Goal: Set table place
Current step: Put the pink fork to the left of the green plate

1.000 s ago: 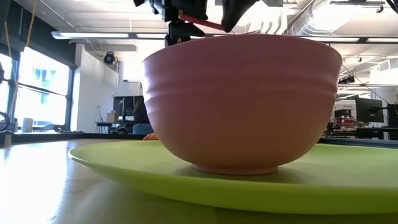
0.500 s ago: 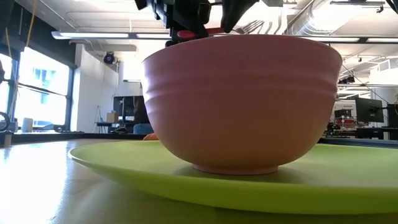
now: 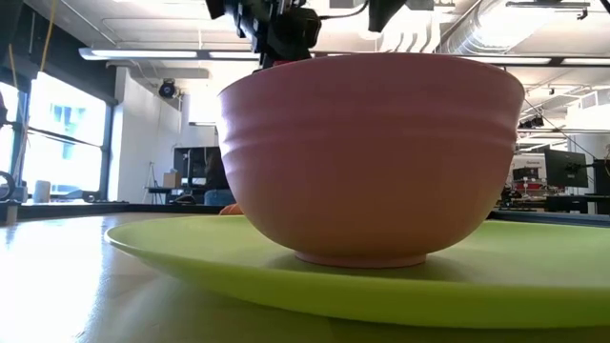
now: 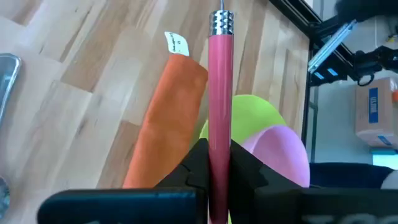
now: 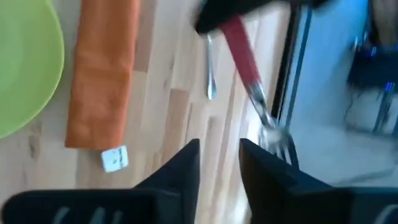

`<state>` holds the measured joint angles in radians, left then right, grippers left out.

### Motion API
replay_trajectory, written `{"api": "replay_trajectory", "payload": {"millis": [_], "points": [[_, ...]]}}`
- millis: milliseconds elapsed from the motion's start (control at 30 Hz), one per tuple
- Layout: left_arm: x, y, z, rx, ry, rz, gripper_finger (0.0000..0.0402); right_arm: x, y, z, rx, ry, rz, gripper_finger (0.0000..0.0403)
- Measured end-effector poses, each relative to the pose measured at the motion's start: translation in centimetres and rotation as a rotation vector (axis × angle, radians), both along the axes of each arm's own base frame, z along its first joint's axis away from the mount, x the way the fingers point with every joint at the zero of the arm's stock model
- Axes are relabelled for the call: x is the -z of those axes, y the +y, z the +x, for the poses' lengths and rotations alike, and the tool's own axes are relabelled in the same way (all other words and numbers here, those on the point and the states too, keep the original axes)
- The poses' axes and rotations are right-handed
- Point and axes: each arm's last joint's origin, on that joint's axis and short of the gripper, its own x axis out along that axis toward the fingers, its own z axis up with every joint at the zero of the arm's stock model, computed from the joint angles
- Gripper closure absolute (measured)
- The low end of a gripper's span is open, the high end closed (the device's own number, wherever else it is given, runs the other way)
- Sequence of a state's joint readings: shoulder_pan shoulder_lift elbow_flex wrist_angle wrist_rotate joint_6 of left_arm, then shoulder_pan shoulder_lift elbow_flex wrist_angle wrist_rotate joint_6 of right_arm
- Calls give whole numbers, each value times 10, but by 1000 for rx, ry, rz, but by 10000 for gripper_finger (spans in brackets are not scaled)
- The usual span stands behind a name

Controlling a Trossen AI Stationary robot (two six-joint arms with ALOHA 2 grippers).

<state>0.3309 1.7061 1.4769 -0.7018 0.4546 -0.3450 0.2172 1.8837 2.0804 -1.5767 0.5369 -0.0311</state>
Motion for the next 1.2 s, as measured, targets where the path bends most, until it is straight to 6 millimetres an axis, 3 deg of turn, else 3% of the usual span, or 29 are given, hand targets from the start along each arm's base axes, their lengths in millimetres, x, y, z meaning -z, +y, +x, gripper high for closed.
{"api": "replay_trajectory", "payload": {"millis": [100, 300, 500, 667, 767, 867, 1000, 1200], "points": [[0, -2, 0, 10, -1, -2, 387, -20, 1, -17, 71, -109, 39, 283], [-1, -9, 4, 20, -8, 40, 387, -70, -1, -72, 213, -393, 94, 278], [-9, -41, 6, 4, 4, 108, 387, -104, -8, -121, 268, -591, 121, 277], [-34, -72, -14, -95, 25, 193, 387, -111, -12, -134, 244, -616, 89, 277], [-50, -93, -37, -183, 46, 229, 387, -110, -11, -132, 208, -590, 67, 277], [-58, -113, -63, -270, -41, 195, 387, -109, -11, -131, 180, -569, 44, 277], [-36, -143, -100, -450, -158, 86, 387, -109, -11, -130, 157, -553, 27, 277], [44, -197, -139, -691, -415, -214, 387, -109, -11, -130, 142, -546, -9, 277]]}}
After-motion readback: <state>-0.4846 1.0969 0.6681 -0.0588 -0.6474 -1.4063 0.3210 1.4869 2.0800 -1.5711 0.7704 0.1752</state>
